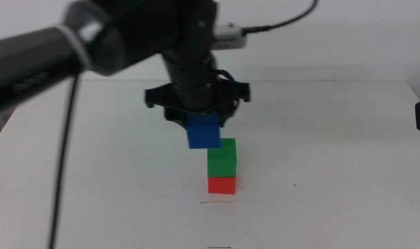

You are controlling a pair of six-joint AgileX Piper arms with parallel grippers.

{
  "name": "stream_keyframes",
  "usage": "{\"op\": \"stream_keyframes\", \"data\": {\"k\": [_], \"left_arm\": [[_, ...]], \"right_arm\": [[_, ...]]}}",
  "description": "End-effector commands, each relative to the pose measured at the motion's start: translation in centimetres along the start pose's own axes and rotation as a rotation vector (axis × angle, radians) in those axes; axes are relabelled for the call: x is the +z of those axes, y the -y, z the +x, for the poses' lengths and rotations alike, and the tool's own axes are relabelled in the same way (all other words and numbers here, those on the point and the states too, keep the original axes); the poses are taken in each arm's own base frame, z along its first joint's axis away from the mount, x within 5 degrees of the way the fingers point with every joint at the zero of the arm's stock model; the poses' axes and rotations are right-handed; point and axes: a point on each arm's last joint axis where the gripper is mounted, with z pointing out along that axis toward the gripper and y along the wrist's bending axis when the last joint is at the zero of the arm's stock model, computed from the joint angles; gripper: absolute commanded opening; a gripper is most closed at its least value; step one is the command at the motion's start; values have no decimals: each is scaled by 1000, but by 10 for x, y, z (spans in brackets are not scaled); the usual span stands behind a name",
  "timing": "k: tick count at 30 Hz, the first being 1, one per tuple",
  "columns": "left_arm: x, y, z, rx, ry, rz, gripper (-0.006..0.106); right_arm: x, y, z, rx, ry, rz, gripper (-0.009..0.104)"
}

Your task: Stack red cubes first, then green, then blue cubes in a specific spot.

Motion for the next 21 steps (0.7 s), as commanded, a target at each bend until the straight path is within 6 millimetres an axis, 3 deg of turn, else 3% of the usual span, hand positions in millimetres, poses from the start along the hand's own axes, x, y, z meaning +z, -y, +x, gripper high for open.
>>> {"op": "stream_keyframes", "data": {"k": [1,6,14,21], "left_arm": [[-26,13,-5,4,63,41,-2],[-18,29,-7,-1,37,37,-2],[-10,31,-7,-21,20,43,-2],[8,33,-8,-29,12,17,-2]], "right_arm": [[-6,1,-12,-5,100,19,75],[-6,1,-12,-5,100,19,75],[-6,1,-12,-5,100,19,75],[-6,1,-12,-5,100,19,75]]}}
